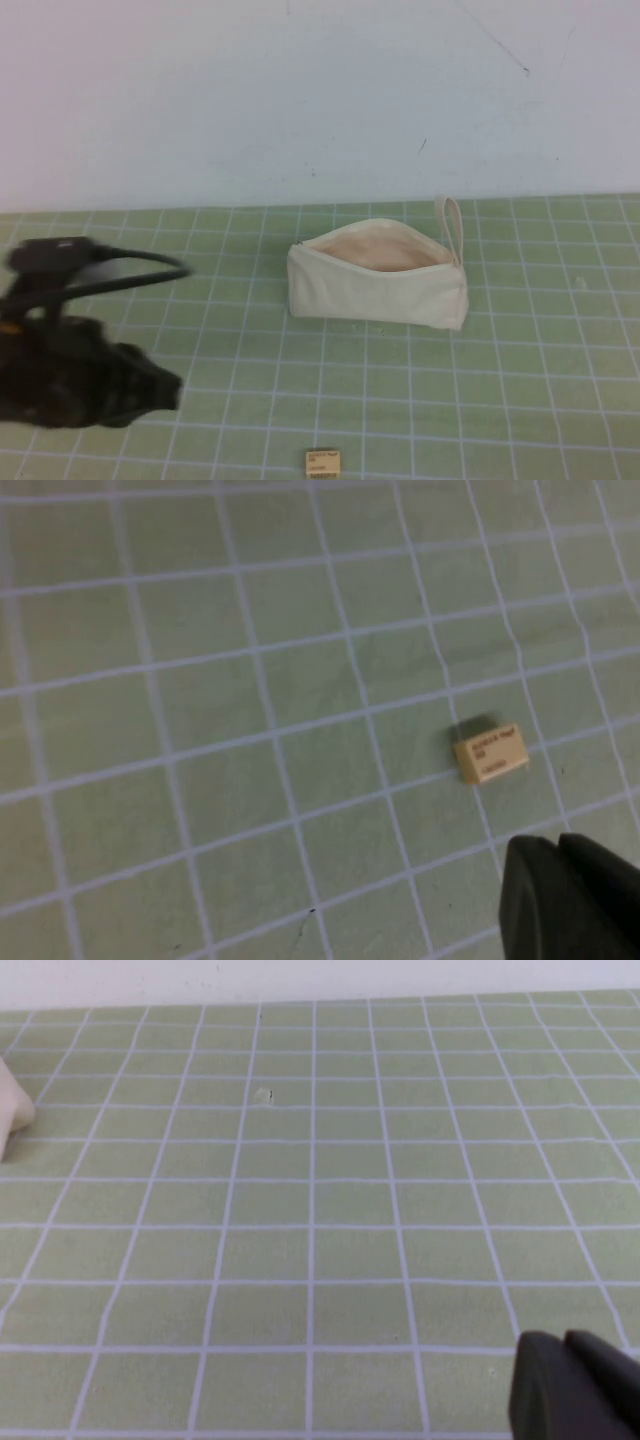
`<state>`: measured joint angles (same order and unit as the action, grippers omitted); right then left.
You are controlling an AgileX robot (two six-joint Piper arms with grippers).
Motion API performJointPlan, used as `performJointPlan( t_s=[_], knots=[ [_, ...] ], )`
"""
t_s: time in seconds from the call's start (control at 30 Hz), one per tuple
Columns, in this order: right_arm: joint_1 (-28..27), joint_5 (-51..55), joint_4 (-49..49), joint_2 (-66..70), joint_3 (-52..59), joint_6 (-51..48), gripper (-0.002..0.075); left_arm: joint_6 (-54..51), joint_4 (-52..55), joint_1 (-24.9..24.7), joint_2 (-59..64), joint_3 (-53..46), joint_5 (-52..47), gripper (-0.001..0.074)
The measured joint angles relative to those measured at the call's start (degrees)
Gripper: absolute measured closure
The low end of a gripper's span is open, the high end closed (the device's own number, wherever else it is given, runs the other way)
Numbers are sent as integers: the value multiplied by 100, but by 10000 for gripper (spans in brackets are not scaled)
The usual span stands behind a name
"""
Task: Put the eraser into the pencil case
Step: Pick up the eraser from the table
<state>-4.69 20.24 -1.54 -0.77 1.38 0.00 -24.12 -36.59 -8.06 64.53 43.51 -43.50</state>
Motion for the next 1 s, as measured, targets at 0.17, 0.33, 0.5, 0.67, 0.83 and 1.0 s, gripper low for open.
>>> performJointPlan(
  t_s=[0.17, 0.33, 0.5, 0.67, 0.83, 1.0],
  knots=[
    [0, 0, 0, 0, 0, 0, 727, 492, 1092, -1139, 1175, 724, 0, 736],
    [0, 0, 0, 0, 0, 0, 727, 751, 2470, -2159, 1965, 1361, -148, 732],
    [0, 0, 0, 0, 0, 0, 727, 777, 3107, -2826, 2627, 1841, -322, 587],
    [0, 0, 0, 0, 0, 0, 727, 730, 3293, -3149, 3131, 2199, -334, 271],
    [0, 0, 0, 0, 0, 0, 727, 342, 3610, -3470, 3661, 2324, -214, 192],
    [0, 0, 0, 0, 0, 0, 727, 180, 4093, -3680, 4093, 2348, -43, 206]
  ],
)
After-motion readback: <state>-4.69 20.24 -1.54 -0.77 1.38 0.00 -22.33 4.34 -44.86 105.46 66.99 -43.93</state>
